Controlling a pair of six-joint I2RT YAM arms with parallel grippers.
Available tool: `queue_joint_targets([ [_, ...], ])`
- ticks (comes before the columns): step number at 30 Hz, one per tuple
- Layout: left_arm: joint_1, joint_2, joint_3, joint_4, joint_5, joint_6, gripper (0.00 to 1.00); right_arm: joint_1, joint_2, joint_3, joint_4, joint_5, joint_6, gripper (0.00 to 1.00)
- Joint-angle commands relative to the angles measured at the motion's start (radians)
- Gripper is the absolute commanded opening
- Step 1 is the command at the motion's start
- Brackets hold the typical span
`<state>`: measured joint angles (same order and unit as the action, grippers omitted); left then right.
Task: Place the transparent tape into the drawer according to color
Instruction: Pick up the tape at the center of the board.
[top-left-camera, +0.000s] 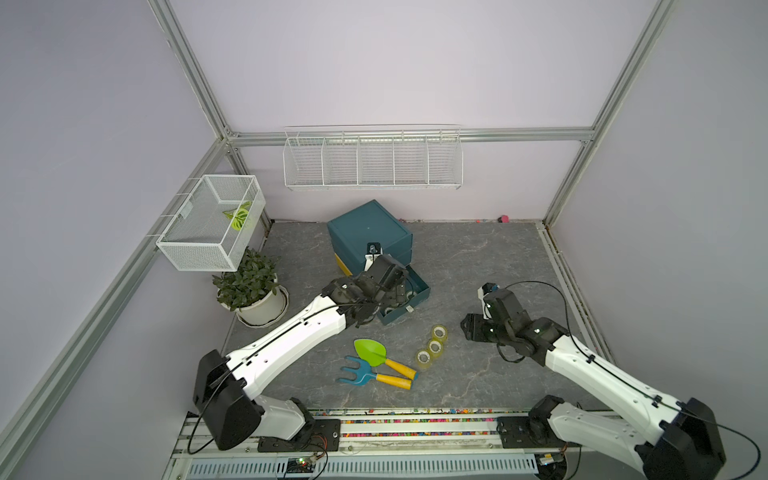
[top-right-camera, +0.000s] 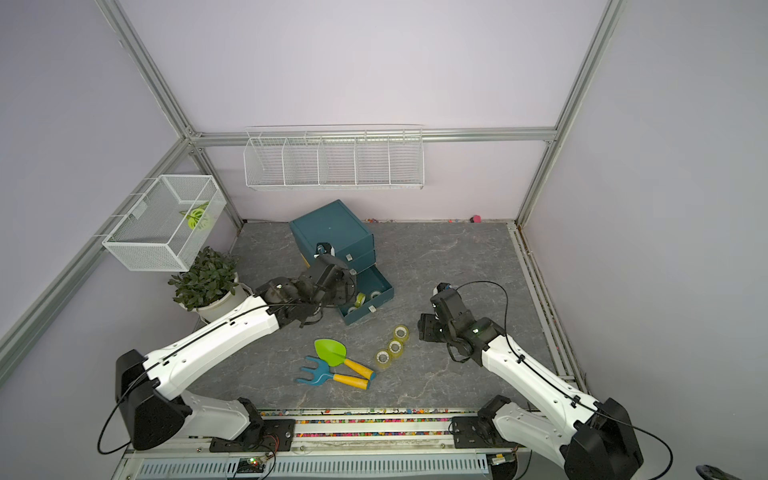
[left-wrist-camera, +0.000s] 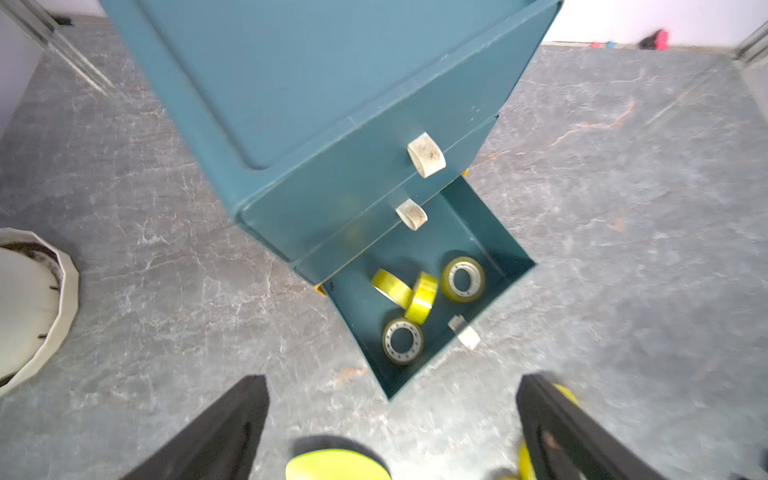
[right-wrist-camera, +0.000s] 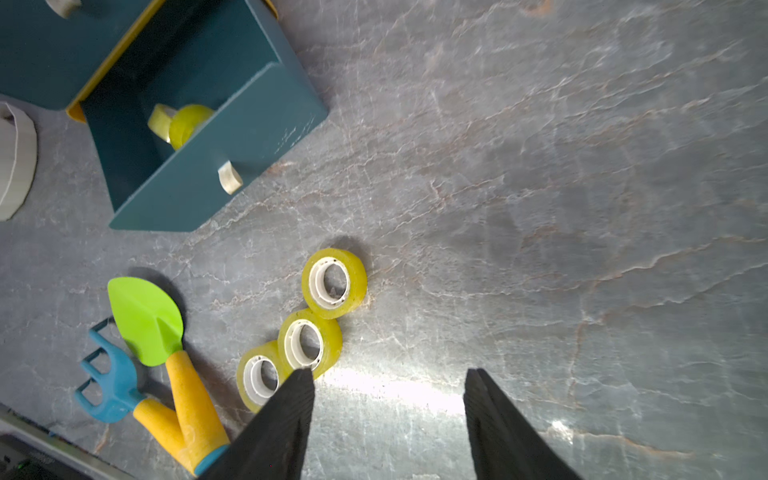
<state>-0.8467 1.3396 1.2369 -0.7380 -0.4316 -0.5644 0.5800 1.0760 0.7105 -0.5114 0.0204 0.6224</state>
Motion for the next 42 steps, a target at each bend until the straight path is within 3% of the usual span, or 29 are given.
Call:
queue_joint_targets([
  [1,-0.002,-0.072,-0.072,0.011,0.044,0.0,1.0,0.002,0.043,0.015,0.002,-0.062,-0.034,0.63],
  [13,-0.003,-0.294,-0.283,0.076,-0.005,-0.007,1.0,0.189,0.313,0.111,0.041,-0.037,-0.083,0.64],
  [28,-0.003,-0.296,-0.308,0.068,-0.005,-0.008,1.0,0.195,0.503,0.205,0.083,0.103,-0.092,0.68],
  [38,-0.002,-0.282,-0.311,0.068,-0.012,-0.01,1.0,0.195,0.565,0.216,0.079,0.132,-0.086,0.65],
  [42,-0.002,-0.281,-0.309,0.068,-0.013,-0.012,1.0,0.194,0.585,0.225,0.037,0.172,-0.066,0.6],
])
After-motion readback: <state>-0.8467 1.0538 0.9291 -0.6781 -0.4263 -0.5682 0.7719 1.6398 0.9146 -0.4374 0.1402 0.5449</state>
